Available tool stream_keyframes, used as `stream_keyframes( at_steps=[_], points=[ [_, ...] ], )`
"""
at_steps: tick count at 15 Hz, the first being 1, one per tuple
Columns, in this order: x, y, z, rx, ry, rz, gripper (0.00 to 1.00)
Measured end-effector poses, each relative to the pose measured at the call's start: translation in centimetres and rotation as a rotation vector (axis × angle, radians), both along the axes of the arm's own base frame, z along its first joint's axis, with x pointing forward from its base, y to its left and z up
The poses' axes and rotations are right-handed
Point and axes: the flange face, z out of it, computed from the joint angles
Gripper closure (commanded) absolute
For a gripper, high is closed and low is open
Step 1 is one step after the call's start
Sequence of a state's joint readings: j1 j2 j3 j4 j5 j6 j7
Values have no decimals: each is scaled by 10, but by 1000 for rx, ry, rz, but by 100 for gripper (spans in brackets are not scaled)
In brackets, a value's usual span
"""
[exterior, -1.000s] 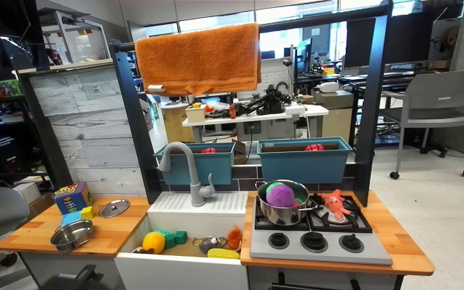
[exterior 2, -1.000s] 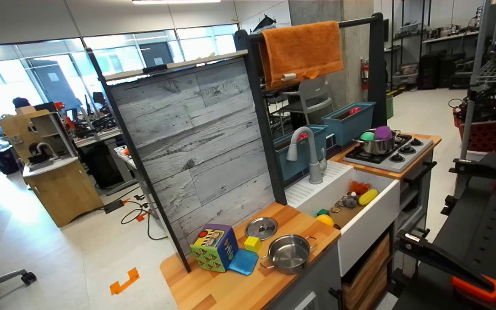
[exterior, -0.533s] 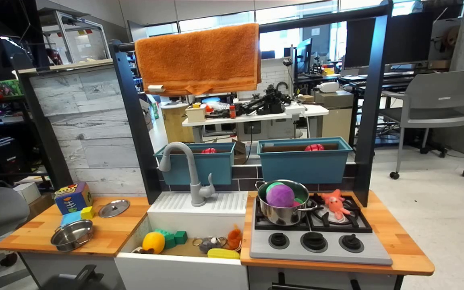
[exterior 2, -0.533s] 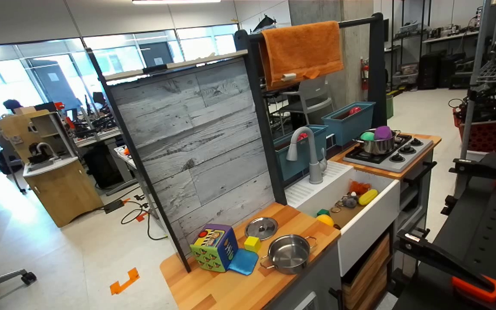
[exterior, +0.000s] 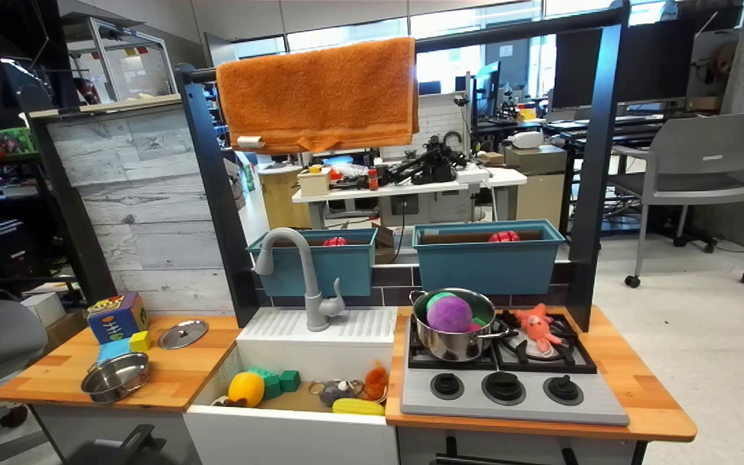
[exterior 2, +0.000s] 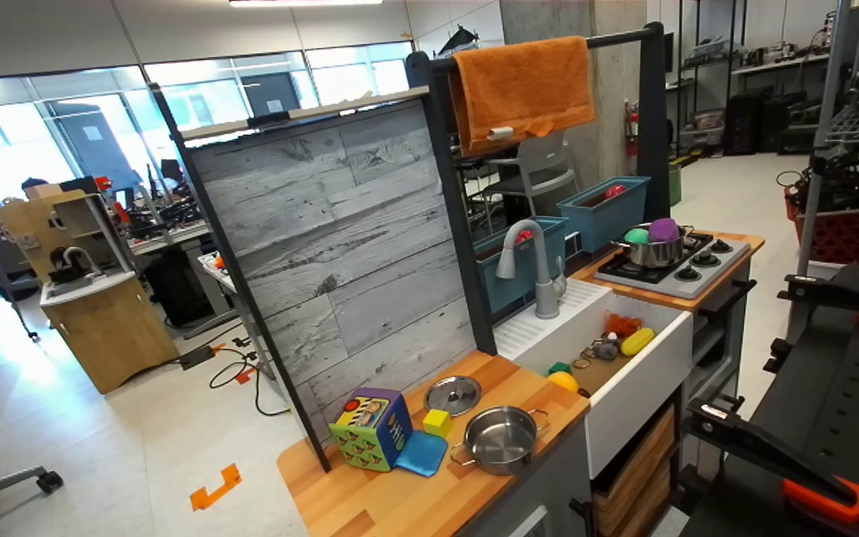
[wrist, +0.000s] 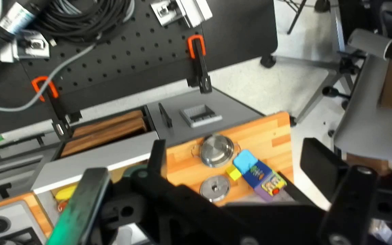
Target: Cover the pot with the silver lid
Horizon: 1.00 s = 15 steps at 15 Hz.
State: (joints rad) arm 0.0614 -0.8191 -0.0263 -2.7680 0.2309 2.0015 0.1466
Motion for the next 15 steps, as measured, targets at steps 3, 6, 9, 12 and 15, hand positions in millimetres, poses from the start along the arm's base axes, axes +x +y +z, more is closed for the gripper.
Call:
stream_keyframes(
  at_steps=[3,6,9,12,15],
  points=[
    [32,-6,-17,25,-119,-86,0],
    [59,-15,-51,16,-164,-140,0],
    [87,-26,-87,-8,-193,-174,0],
    [129,-10,-102,-25,-228,-159,0],
    [181,36,-104,-23,-245,-87,0]
  ],
)
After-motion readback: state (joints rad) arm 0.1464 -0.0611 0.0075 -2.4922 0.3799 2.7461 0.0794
